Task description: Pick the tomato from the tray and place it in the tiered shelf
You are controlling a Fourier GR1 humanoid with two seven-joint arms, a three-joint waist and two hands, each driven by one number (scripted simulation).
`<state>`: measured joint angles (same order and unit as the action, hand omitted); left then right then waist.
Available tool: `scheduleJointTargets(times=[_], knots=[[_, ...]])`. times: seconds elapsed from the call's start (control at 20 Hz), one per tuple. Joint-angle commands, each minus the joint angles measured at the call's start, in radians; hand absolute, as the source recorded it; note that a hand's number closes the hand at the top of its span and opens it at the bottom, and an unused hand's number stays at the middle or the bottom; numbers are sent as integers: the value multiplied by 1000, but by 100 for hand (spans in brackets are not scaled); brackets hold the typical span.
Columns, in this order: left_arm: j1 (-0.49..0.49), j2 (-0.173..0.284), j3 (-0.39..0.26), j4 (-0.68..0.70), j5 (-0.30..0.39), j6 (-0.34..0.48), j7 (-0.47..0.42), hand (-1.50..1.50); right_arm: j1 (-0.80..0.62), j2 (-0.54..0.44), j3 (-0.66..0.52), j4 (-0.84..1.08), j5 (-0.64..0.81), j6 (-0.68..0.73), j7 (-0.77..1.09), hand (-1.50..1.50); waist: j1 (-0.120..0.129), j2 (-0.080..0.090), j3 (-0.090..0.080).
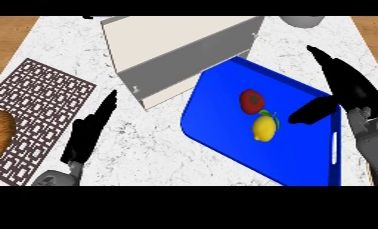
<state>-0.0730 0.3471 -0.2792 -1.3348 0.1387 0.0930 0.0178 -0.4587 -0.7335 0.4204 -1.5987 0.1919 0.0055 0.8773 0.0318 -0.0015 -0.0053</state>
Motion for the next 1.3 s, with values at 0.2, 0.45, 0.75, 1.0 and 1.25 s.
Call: scheduleJointTargets(times=[0.2, 0.45, 0.75, 1.0, 1.25], knots=[[4, -10, 33, 69, -5, -32, -42, 0, -207, 282, 159, 151, 159, 76, 254, -150, -12, 6, 4], [-23, -12, 24, 25, -25, -28, 12, 0, -257, 403, 159, 216, 143, 110, 400, -150, -21, 2, 4], [37, 8, 55, -4, -30, -31, -7, 0, -281, 420, 94, 314, 147, 154, 387, -150, -21, 1, 5], [47, -35, 43, 16, -52, -13, -12, 0, -234, 440, 146, 296, 256, 130, 418, -150, -29, -1, 5], [13, -49, 53, -30, -62, 2, 51, 0, -157, 437, 155, 300, 319, 127, 373, -150, -35, -1, 5]])
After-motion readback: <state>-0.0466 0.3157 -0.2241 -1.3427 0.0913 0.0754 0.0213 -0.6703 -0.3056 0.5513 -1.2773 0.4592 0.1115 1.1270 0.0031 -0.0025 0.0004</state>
